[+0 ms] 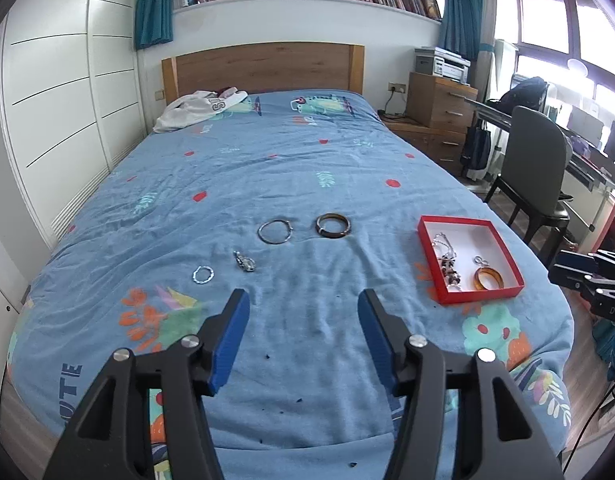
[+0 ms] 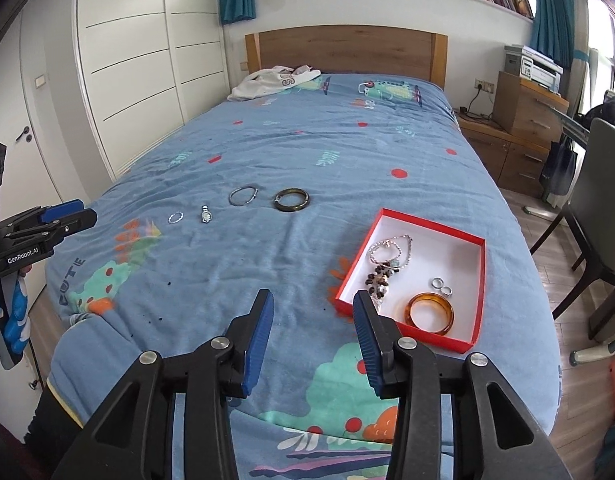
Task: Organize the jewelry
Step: 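Withdraw both tools and move right tool toward wristwatch, left toward twisted hoop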
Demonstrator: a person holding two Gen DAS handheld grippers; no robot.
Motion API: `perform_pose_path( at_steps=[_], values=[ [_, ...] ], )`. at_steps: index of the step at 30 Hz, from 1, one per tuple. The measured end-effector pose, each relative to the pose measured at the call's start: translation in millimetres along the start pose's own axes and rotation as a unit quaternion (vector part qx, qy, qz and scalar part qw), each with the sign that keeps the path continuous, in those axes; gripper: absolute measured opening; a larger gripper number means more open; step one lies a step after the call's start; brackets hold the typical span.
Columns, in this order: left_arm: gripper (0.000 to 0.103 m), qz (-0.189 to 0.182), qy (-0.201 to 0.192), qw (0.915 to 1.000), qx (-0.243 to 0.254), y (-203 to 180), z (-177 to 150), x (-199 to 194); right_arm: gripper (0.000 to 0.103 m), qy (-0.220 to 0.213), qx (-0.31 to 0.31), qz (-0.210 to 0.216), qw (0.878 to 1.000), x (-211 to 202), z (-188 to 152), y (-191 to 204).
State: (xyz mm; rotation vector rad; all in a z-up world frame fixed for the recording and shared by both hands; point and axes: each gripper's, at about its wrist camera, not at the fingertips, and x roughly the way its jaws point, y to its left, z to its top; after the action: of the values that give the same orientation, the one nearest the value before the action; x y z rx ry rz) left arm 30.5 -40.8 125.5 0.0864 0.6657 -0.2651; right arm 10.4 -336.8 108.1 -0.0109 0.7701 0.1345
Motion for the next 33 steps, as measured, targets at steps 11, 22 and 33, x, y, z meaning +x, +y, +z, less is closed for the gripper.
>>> perform_pose_path(
  at_steps=[11,22,33],
  values=[
    [0.055,0.047,-0.025,0.9983,-0.024,51,-20,-29,0.042,-0.008,-0.018,0.012,1.0,-2,5,51],
    [0.055,0.084,-0.029,0.9948,-0.049,93,-46,-40,0.047,0.009,-0.024,0.021,0.999,19,1,99],
    [0.055,0.084,0.0,0.9939,-0.071,123,-54,-9,0.052,0.032,-0.041,0.05,0.997,54,3,141]
  ],
)
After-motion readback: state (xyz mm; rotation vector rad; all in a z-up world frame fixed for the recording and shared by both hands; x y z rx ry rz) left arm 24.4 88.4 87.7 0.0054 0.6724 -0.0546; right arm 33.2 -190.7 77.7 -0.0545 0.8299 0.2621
